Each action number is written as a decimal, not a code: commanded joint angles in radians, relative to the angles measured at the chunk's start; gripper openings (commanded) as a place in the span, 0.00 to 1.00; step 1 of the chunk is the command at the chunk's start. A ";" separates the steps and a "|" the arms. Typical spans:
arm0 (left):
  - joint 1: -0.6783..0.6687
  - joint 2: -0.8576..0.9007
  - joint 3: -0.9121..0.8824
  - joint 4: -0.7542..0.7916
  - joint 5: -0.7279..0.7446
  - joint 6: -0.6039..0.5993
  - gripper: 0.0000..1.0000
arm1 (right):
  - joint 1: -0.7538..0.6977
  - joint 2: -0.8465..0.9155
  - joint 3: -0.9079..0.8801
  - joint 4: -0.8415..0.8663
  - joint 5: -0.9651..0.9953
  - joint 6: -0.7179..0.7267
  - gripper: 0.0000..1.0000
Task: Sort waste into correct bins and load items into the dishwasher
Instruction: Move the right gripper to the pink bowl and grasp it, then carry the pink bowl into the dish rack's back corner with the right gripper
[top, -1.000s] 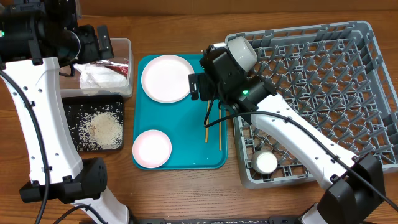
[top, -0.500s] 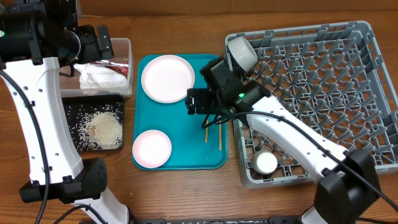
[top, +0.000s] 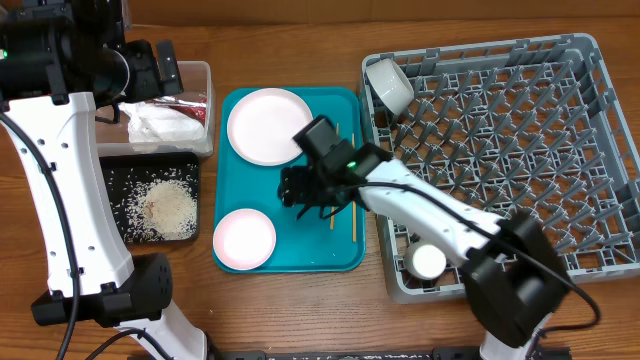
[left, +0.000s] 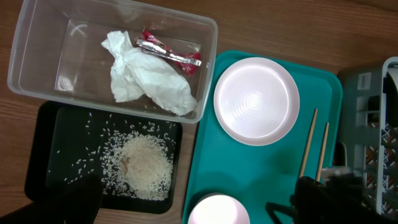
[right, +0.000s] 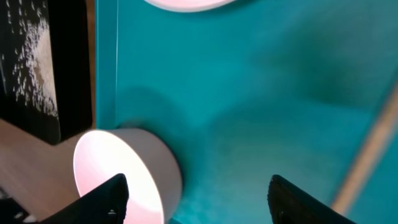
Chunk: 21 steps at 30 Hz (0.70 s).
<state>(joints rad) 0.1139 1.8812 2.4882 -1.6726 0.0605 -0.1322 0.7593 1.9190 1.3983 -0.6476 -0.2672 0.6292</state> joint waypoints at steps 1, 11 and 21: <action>0.004 -0.005 0.013 0.003 0.008 -0.003 1.00 | 0.048 0.053 -0.005 0.019 -0.079 0.004 0.67; 0.004 -0.005 0.013 0.003 0.008 -0.003 1.00 | 0.093 0.095 -0.004 0.022 -0.079 0.003 0.42; 0.004 -0.005 0.013 0.003 0.008 -0.003 1.00 | 0.107 0.105 -0.004 0.026 -0.061 0.004 0.04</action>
<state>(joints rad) 0.1139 1.8812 2.4882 -1.6722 0.0601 -0.1322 0.8684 2.0087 1.3979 -0.6289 -0.3378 0.6338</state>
